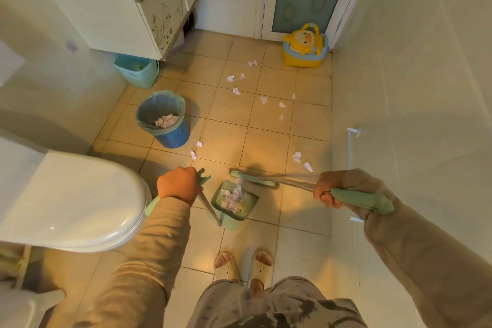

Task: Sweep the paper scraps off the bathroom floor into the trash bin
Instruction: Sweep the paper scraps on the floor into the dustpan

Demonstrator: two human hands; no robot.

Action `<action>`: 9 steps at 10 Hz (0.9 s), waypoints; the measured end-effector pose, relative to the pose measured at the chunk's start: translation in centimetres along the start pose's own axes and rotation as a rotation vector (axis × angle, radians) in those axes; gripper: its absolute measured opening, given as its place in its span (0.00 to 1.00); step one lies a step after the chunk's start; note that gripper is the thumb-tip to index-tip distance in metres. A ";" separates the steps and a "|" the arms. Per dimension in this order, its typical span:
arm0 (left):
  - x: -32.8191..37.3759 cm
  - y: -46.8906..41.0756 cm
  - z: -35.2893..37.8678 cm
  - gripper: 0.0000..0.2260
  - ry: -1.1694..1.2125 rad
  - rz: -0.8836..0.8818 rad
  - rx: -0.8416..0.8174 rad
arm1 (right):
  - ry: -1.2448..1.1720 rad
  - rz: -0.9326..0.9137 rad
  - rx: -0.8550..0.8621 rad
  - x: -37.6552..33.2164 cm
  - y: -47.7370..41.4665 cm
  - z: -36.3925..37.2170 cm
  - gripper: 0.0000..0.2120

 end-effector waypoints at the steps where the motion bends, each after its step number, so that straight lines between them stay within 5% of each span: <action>1: 0.4 0.4 0.0 0.16 0.007 0.008 -0.007 | 0.127 0.081 -0.041 -0.6 -1.8 1.1 0.10; 3: 1.0 1.0 0.0 0.14 0.002 0.014 0.011 | 0.012 0.004 -0.075 0.4 -2.4 6.6 0.07; 4: 1.1 0.7 0.0 0.14 0.001 0.013 0.020 | 0.444 0.040 -0.072 1.8 -2.4 9.8 0.14; 5: 1.1 0.1 0.0 0.14 -0.003 0.019 0.032 | 0.539 0.081 -0.161 4.4 -1.8 10.6 0.12; 7: 0.6 -1.4 -0.6 0.13 0.000 0.030 0.046 | 0.319 0.235 -0.254 5.7 -0.2 7.8 0.13; 9: -0.1 -1.3 -0.3 0.13 -0.003 0.062 0.057 | 0.394 0.173 -0.206 2.5 -1.1 6.5 0.17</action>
Point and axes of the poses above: each hand's wrist, its own y-axis away from the middle knuckle, its own z-axis out of the palm, x = y × z, the point moved 5 cm from there along -y, towards the middle knuckle, and after that the axes turned 9 degrees about x, right-handed, at the moved point
